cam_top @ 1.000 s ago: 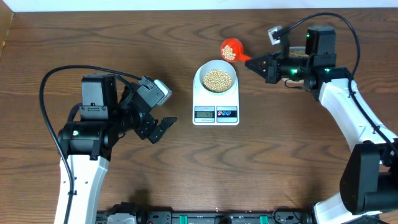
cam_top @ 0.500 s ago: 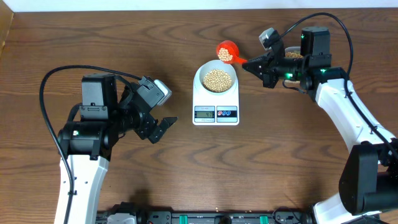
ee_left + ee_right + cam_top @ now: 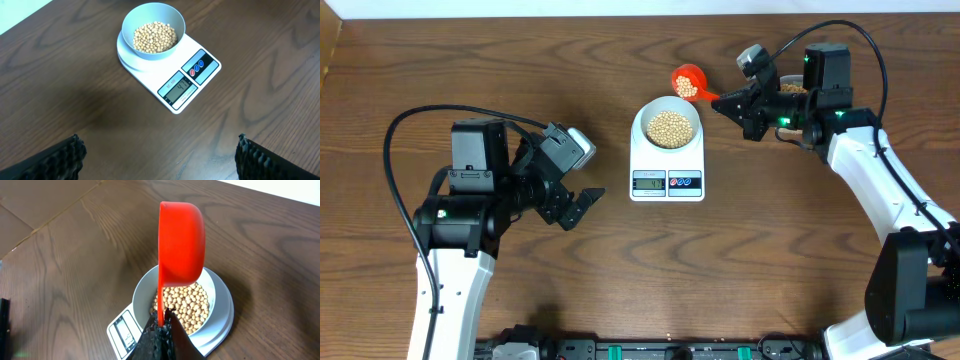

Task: Scoop item into bowl and weigh 50g on scale
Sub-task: 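Tilt the scoop over the bowl to pour soybeans in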

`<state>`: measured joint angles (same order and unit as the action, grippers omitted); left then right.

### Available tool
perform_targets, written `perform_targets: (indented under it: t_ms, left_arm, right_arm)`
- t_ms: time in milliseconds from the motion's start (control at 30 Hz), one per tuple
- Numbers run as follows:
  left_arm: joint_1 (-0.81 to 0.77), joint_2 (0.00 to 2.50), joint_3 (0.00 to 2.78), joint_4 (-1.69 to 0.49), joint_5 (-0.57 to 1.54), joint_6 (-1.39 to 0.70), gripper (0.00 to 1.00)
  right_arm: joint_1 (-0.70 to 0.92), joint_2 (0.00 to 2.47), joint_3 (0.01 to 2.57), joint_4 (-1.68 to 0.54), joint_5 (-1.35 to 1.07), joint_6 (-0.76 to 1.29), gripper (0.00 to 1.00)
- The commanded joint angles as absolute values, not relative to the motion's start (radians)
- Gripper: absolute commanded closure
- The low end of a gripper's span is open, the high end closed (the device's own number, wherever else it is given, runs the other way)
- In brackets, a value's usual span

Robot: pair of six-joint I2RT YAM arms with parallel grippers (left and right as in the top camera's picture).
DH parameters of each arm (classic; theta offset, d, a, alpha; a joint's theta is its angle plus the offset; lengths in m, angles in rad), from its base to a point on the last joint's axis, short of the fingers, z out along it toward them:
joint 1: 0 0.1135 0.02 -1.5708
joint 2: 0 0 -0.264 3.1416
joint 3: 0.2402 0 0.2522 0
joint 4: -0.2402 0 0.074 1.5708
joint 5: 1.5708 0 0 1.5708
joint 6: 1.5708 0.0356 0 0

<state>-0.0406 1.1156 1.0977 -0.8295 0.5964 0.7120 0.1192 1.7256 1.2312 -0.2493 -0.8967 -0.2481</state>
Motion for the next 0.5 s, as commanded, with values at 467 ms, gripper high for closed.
perform_targets:
  t_ms: [467]
  left_arm:
    - [-0.036,1.119,1.117,-0.830,0.598,0.725,0.03]
  right_arm:
    - [0.134,1.706,1.243,-0.250,-0.896,-0.358,0.99]
